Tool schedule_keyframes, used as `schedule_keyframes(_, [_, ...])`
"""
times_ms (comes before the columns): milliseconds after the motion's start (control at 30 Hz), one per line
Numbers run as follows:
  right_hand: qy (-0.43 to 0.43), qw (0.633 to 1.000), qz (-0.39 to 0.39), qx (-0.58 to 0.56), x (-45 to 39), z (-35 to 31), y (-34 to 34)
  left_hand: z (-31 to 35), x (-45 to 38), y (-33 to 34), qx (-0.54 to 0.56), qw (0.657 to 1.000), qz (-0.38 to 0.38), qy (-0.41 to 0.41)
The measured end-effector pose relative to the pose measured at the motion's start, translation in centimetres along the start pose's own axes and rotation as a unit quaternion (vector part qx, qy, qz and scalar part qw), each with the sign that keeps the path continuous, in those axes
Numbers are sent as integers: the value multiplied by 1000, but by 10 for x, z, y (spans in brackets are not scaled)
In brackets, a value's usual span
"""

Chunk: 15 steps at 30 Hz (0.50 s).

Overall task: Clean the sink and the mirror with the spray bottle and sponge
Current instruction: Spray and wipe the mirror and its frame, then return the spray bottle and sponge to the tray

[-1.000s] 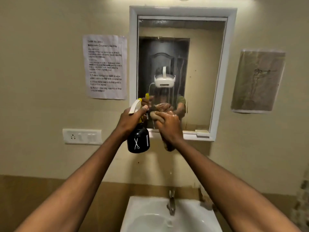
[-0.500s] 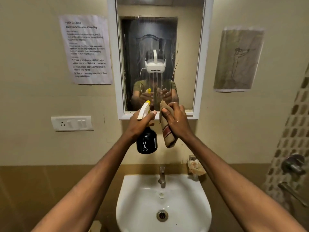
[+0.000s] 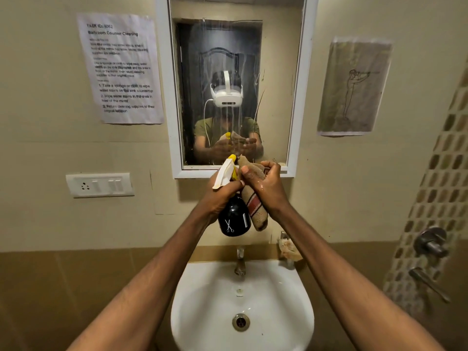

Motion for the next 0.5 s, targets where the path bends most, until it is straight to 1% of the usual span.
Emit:
schedule_keyframes(33, [18,999,8,-26,1,2,0,0,0,2,1,1000,6,5])
schedule_keyframes(100, [79,989,24,-125,3,9,2,2,0,5,-5,1000,19,20])
schedule_keyframes(133, [113,979,23,-167,5,14,3,2,0,6,-10,999,29,32])
schedule_keyframes(167, [143,972,10,-185,7,19,3,1,0,5,-14,998,40,46])
schedule_keyframes(200, [167,968,-15,-186,10,24,4,0,0,4,-13,997,50,59])
schedule_keyframes(267, [188,971,-52,-141,20,29,9,-7,0,1,-31,995,67,69])
schedule_keyframes(333, [156,983,-23,-95,20,34,13,-15,0,-5,-72,992,76,75])
schedule_keyframes(433, [81,993,20,-87,18,39,23,-24,-1,-15,-103,987,90,78])
schedule_keyframes(500, [62,994,31,-86,19,44,33,-29,0,-26,-114,986,98,68])
Point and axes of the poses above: each hand's wrist, its own x-axis away from the middle knuckle, its own y-axis out of the palm, z = x × y, the point moved 1 cm from there along -x, towards the middle knuckle, and after that the axes turned 5 degrees about z, right-handed, at the moved point
